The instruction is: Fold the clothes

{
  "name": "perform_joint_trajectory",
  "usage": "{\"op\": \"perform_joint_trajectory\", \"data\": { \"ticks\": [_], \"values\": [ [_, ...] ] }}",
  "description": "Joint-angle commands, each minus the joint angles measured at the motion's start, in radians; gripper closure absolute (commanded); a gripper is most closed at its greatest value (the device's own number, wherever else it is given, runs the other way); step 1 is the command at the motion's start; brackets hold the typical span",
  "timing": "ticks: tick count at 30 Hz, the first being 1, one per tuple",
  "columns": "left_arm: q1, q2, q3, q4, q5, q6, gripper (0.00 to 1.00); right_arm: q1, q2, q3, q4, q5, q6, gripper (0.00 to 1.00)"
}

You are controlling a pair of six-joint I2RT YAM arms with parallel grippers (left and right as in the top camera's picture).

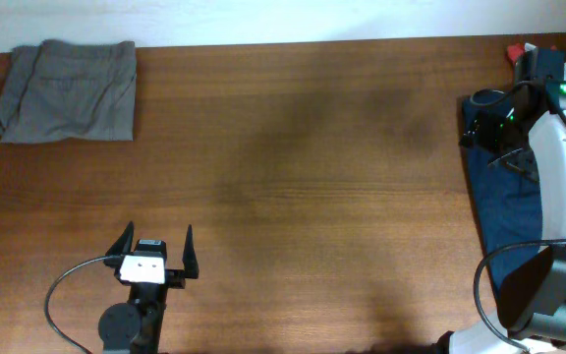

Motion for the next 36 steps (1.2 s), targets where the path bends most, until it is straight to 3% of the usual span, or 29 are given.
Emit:
{"op": "perform_joint_trajectory", "data": {
  "ticks": [1, 14, 20, 28, 36],
  "values": [
    [0.005, -0.01, -0.008, 0.0, -0.006, 0.02, 0.01, -0.006, -0.001, 0.006, -0.001, 0.016, 0.008, 0.02],
    [0.005, -0.01, -0.008, 0.0, -0.006, 0.02, 0.01, -0.005, -0.071, 0.006, -0.001, 0.016, 0.008, 0.02],
    [0.005, -0.01, -0.008, 0.0, -0.006, 0.02, 0.01, 0.03, -0.331, 0.006, -0.001, 0.016, 0.008, 0.02],
    [0.005, -0.01, -0.008, 0.0, -0.006, 0.02, 0.01, 0.208, -0.723, 0.006, -0.002, 0.016, 0.008, 0.02],
    [0.005, -0.01, -0.008, 0.0, -0.006, 0.02, 0.01, 0.27, -0.966, -0.013, -0.023, 0.038, 0.001, 0.02]
  ]
}}
